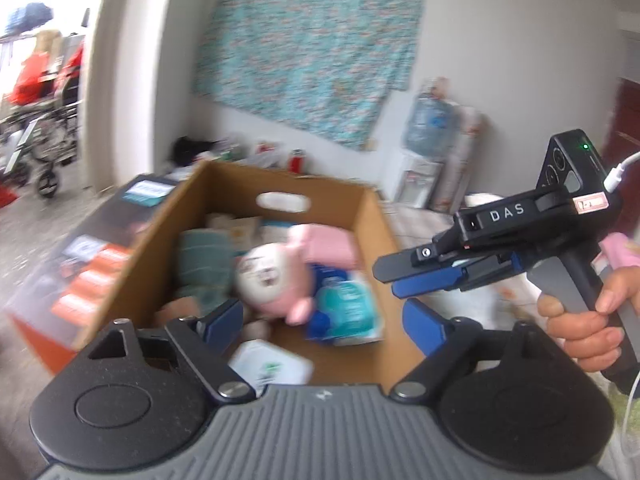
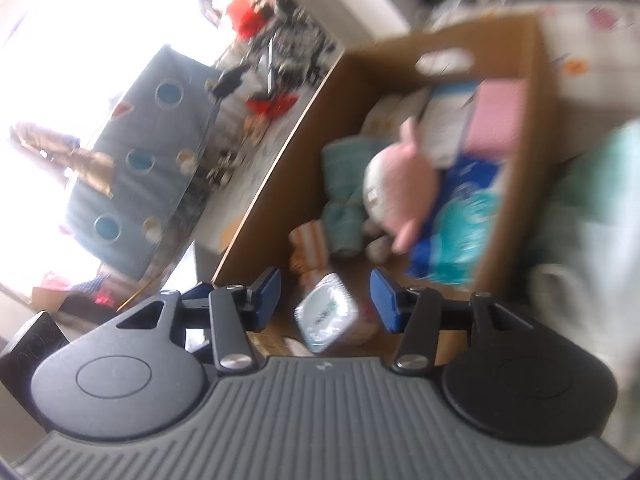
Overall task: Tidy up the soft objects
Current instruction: 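Lower the white yogurt cup into the box and open the right tool, then move the right tool back to the bed toward the green floral scrunchie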
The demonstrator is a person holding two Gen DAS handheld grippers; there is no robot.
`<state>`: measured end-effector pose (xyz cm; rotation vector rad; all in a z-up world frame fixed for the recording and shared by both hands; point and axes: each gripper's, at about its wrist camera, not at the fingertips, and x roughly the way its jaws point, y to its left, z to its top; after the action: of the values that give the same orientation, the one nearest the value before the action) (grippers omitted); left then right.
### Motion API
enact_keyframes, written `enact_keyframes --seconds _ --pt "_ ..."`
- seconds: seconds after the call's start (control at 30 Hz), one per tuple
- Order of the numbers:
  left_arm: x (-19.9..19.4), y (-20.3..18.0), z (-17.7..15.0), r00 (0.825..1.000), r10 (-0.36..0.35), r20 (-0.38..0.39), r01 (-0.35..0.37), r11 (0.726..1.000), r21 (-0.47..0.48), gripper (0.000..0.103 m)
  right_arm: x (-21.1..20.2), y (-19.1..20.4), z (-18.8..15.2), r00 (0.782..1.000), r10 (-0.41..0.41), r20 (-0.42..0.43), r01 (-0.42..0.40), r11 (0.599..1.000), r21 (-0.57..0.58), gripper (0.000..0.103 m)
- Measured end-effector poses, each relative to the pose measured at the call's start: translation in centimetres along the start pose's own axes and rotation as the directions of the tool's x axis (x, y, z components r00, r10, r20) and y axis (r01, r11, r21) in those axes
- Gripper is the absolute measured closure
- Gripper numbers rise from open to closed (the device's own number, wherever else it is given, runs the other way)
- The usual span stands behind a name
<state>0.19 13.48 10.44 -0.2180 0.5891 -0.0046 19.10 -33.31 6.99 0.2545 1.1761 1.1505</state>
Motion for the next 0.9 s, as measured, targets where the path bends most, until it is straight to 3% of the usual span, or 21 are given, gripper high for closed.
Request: enact_keyframes --seconds 0.13,0.27,0.37,0.47,0.6,0.7,0.9 --pt "2.0 -5.5 0.1 0.988 -0.151 -0.020 0.152 0.984 0.094 0.012 -8.6 -3.0 -2.0 0.979 -0.125 0.163 0.123 0.992 0.027 0.048" --pt "4.2 -11.3 -1.7 0.967 -0.250 -0.042 0.253 0.949 0.190 0.012 -16.9 -7.0 -5.7 0.913 -0.297 0.281 0.270 0.954 0.131 0.043" --pt "5.9 -14.6 -3.6 0.947 -0.311 -0.083 0.322 0.921 0.219 0.012 -21.4 -10.3 -9.1 0.861 -0.418 0.291 0.362 0.904 0.229 0.041" --pt "7.2 -17.2 -5.5 0.923 -0.360 -0.133 0.382 0.895 0.229 0.012 -24.2 -13.2 -12.9 0.798 -0.546 0.256 0.469 0.829 0.305 0.041" --pt "8.8 -19.9 -7.9 0.898 -0.395 -0.195 0.435 0.865 0.250 0.013 -26.3 -15.7 -17.7 0.752 -0.616 0.236 0.515 0.772 0.373 0.041" --pt "9.6 -21.6 -9.8 0.884 -0.402 -0.238 0.460 0.841 0.285 0.014 -25.9 -17.4 -20.1 0.747 -0.630 0.211 0.520 0.752 0.404 0.041" --pt "10.4 -23.5 -12.4 0.897 -0.360 -0.255 0.432 0.836 0.338 0.021 -23.0 -20.3 -21.3 0.766 -0.632 0.113 0.521 0.716 0.465 0.050"
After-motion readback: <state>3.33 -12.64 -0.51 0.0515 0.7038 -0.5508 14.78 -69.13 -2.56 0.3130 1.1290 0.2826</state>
